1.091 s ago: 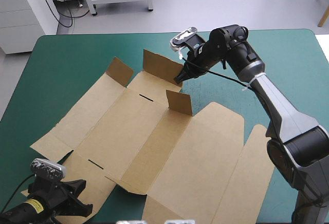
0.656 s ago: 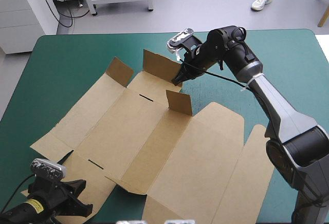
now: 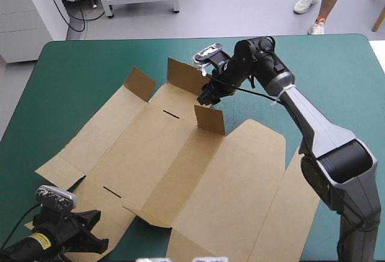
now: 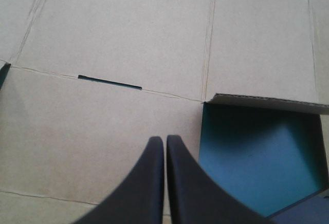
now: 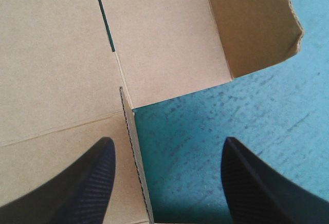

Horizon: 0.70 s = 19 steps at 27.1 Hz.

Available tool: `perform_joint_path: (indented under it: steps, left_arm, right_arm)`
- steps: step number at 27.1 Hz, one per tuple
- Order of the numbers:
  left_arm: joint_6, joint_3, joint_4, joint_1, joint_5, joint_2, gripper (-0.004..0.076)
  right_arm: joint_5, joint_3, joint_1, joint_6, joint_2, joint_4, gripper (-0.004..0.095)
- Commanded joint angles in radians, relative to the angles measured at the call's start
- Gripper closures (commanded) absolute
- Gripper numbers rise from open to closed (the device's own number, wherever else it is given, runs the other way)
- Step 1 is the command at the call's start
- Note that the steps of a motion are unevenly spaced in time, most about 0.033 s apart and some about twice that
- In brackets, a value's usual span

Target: Fold the box

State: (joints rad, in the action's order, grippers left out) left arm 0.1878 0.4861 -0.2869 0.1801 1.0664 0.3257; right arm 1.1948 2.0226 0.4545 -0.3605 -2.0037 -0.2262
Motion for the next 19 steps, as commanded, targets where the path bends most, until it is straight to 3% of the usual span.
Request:
perform_joint_path:
  steps: [1, 19]
  left_arm:
    - [-0.003, 0.023, -0.026, -0.002, -0.050, 0.013, 0.0731]
    - [-0.003, 0.023, -0.026, -0.002, -0.050, 0.013, 0.0731]
  right_arm:
    - [-0.027, 0.011, 0.000, -0.041, 0.054, -0.059, 0.0341]
    - [-0.029, -0.065, 0.000, -0.124, -0.008, -0.062, 0.0343]
